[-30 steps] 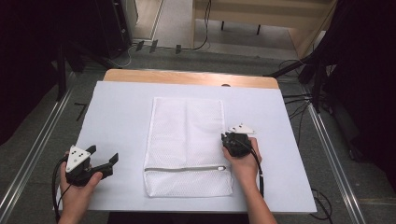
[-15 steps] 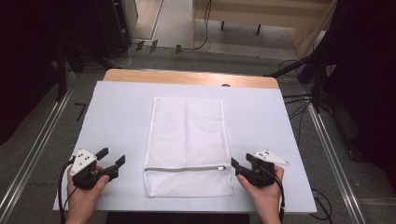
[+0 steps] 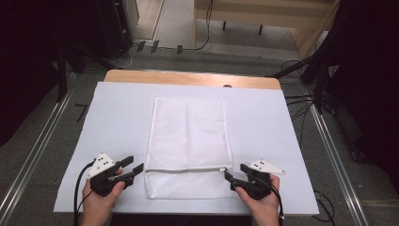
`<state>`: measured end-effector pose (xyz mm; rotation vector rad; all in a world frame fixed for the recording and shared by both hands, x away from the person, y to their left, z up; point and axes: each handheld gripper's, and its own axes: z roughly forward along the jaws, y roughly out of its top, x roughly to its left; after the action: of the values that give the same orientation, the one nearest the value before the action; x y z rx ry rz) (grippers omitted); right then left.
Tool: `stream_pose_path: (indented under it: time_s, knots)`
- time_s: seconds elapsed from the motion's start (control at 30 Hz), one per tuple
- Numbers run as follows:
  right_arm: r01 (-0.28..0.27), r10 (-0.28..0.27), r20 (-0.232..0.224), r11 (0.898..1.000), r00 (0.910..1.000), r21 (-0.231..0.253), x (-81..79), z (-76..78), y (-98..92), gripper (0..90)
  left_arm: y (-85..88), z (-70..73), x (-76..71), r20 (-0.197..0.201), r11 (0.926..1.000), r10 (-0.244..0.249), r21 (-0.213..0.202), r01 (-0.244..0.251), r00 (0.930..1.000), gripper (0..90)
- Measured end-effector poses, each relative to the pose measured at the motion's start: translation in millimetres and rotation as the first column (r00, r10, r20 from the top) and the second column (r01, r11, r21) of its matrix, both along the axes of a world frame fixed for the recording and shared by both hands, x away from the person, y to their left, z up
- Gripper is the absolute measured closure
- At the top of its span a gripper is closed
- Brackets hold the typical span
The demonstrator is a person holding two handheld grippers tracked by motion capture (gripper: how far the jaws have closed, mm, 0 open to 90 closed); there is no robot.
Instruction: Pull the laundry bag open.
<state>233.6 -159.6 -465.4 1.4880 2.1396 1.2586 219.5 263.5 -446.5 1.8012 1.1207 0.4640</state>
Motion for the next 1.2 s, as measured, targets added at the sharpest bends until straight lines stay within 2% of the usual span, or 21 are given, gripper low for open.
stream_pose_path:
  time_s: [0.07,0.1,0.17,0.27,0.3,0.4,0.43,0.47,0.5,0.53,0.6,0.63,0.67,0.7,0.73,0.83,0.87,0.9,1.0,1.07,1.2]
  knots:
    - [-0.015,0.015,-0.01,1.0,0.9998,-0.002,-0.5,-3.2,0.1,35.8,-8.2,1.2,1.3,-0.008,0.9997,-0.023,0.008,0.023,0.9997,45.9]
    - [-0.008,0.008,-0.027,1.0,0.9996,-0.005,-1.0,-4.3,-2.0,36.8,-16.8,0.8,3.2,-0.028,0.9974,-0.072,-0.008,0.072,0.997,46.1]
    - [-0.009,0.009,-0.029,1.0,0.9995,-0.009,-1.4,-4.4,-3.8,39.0,-21.5,1.2,3.7,-0.034,0.9963,-0.085,-0.016,0.085,0.9958,46.5]
    - [-0.019,0.019,-0.04,1.0,0.999,0.001,-1.1,-5.5,-11.1,40.0,-43.0,4.2,8.6,-0.061,0.9886,-0.148,-0.036,0.146,0.987,52.1]
    - [-0.021,0.022,-0.053,1.0,0.9984,0.013,0.1,-6.3,-12.4,39.9,-48.5,3.7,10.3,-0.076,0.9857,-0.164,-0.051,0.16,0.9835,52.8]
    - [-0.04,0.044,-0.072,0.998,0.9964,0.056,6.0,-11.4,-12.4,44.7,-63.0,1.0,13.4,-0.108,0.9846,-0.172,-0.05,0.168,0.9792,59.9]
    - [-0.042,0.046,-0.077,0.998,0.996,0.054,7.3,-12.8,-11.1,46.6,-75.5,-1.6,15.7,-0.129,0.9809,-0.194,-0.043,0.19,0.9726,62.5]
    - [-0.042,0.046,-0.077,0.998,0.996,0.054,7.3,-12.8,-11.1,46.6,-75.5,-1.6,15.7,-0.129,0.9809,-0.194,-0.043,0.19,0.9726,65.1]
    - [-0.049,0.053,-0.086,0.998,0.9949,0.049,9.2,-14.6,-9.7,48.6,-84.7,-2.5,17.2,-0.138,0.9772,-0.212,-0.033,0.21,0.9674,65.1]
    - [-0.053,0.057,-0.1,0.997,0.9933,0.048,11.4,-17.0,-7.0,49.1,-91.9,-2.5,18.1,-0.141,0.9748,-0.223,-0.028,0.221,0.9645,70.7]
    - [-0.066,0.071,-0.097,0.996,0.9927,0.058,12.2,-17.2,-6.1,49.1,-111.5,-0.5,22.0,-0.152,0.9686,-0.248,-0.021,0.248,0.9568,74.2]
    - [-0.066,0.071,-0.097,0.996,0.9927,0.058,12.2,-17.2,-6.1,49.1,-111.5,-0.5,22.0,-0.152,0.9686,-0.248,-0.021,0.248,0.9568,76.5]
    - [-0.087,0.093,-0.099,0.995,0.9908,0.056,10.7,-17.2,-1.5,46.4,-120.3,0.1,24.4,-0.159,0.9628,-0.27,-0.03,0.269,0.9497,78.1]
    - [-0.086,0.09,-0.093,0.995,0.9915,0.043,9.6,-17.0,1.1,45.0,-133.7,1.1,27.4,-0.167,0.957,-0.289,-0.028,0.289,0.9426,79.3]
    - [-0.086,0.087,-0.08,0.996,0.993,0.015,8.6,-16.8,4.0,44.8,-141.5,2.0,28.8,-0.17,0.9541,-0.297,-0.016,0.299,0.9396,80.4]
    - [-0.057,0.053,-0.056,0.996,0.9971,-0.071,4.2,-15.1,13.5,50.3,-162.5,4.0,32.1,-0.172,0.9476,-0.315,-0.004,0.32,0.9333,81.5]
    - [-0.057,0.053,-0.056,0.996,0.9971,-0.071,4.2,-15.1,13.5,50.3,-162.5,4.0,32.1,-0.172,0.9476,-0.315,-0.004,0.32,0.9333,81.4]
    - [-0.039,0.035,-0.034,0.993,0.9988,-0.115,1.5,-15.3,16.9,54.9,-171.9,5.1,35.1,-0.175,0.946,-0.32,-0.004,0.324,0.9313,81.3]
    - [-0.031,0.028,-0.017,0.989,0.9995,-0.147,0.4,-15.5,17.4,62.0,-178.6,5.0,37.7,-0.183,0.9454,-0.322,-0.012,0.326,0.9289,80.6]
    - [-0.022,0.02,-0.011,0.986,0.9997,-0.168,0.8,-14.7,16.1,74.8,-186.6,4.5,38.4,-0.185,0.9445,-0.324,-0.005,0.329,0.9278,80.3]
    - [-0.042,0.039,-0.024,0.987,0.999,-0.155,1.0,-13.6,15.5,83.1,-194.2,2.0,39.9,-0.193,0.9439,-0.326,-0.01,0.33,0.9255,78.9]
